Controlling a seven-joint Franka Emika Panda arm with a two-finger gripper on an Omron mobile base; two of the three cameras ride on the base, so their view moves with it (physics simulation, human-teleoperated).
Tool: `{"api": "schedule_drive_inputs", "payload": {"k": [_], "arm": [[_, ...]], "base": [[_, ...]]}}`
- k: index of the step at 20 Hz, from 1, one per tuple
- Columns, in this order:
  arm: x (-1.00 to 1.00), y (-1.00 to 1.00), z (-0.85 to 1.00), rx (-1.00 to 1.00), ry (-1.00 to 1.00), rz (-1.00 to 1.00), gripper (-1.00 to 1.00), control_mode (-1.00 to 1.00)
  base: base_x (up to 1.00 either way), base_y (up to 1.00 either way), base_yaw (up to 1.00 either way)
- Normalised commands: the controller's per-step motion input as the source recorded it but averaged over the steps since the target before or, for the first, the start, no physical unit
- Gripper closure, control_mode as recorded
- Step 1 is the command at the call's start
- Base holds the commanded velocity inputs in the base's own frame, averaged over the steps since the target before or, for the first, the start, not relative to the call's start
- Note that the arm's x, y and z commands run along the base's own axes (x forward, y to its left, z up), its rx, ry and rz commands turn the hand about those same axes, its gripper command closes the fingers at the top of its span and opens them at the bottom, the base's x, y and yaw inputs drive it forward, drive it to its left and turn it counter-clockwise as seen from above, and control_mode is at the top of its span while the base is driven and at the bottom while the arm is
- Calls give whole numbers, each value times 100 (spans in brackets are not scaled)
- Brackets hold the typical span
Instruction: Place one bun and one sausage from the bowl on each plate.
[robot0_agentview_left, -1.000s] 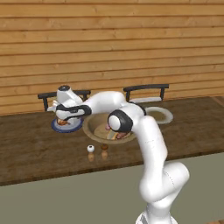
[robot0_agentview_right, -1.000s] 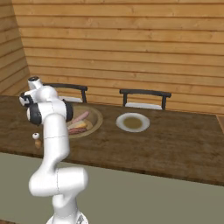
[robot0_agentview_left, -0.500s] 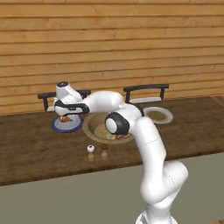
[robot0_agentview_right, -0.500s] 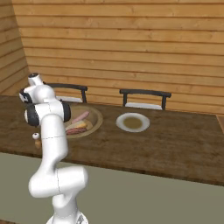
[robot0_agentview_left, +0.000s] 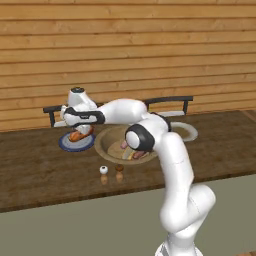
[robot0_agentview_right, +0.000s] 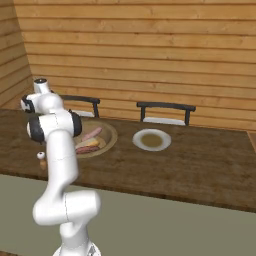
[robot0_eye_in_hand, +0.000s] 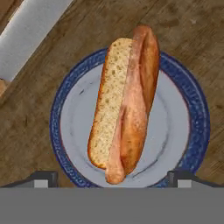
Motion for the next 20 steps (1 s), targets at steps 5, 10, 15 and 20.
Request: {"api": "schedule_drive_inputs", "payload": {"k": [5, 10, 15, 20], "arm": [[-69, -89, 96, 10, -19, -6, -100, -100], [-4, -100, 12, -1, 4, -25, -100, -100], [0, -100, 0, -7, 2, -19, -100, -100], [-20, -100, 0, -4, 2, -9, -100, -100]], "base": [[0, 0, 0], [0, 0, 0], [0, 0, 0], [0, 0, 0]]}}
